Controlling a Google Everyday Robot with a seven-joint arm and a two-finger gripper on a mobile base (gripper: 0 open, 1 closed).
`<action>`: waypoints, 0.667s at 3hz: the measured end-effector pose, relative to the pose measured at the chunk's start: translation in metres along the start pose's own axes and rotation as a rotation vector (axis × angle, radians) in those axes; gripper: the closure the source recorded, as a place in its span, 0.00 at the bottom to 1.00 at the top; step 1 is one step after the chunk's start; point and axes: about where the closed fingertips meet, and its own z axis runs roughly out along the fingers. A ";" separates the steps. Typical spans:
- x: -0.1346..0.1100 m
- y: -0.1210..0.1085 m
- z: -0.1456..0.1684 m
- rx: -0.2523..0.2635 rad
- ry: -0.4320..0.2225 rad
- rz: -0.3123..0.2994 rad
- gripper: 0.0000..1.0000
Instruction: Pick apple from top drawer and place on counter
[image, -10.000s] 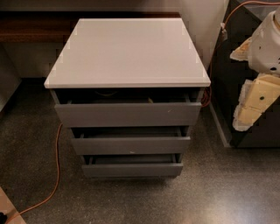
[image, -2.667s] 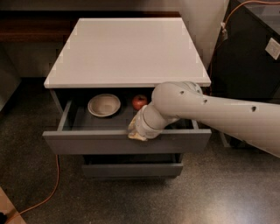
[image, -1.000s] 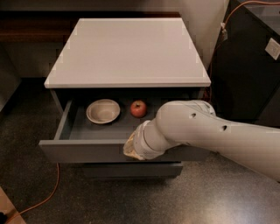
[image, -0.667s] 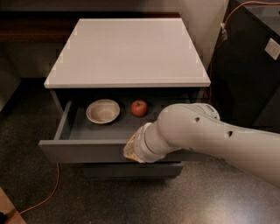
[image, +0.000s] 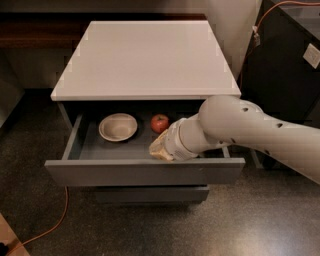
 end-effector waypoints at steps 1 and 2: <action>-0.004 -0.035 -0.003 0.011 -0.072 0.114 0.30; 0.001 -0.060 0.015 0.006 -0.108 0.259 0.05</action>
Offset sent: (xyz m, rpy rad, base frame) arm 0.0983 -0.0117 -0.0184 0.2989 0.2196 -0.3308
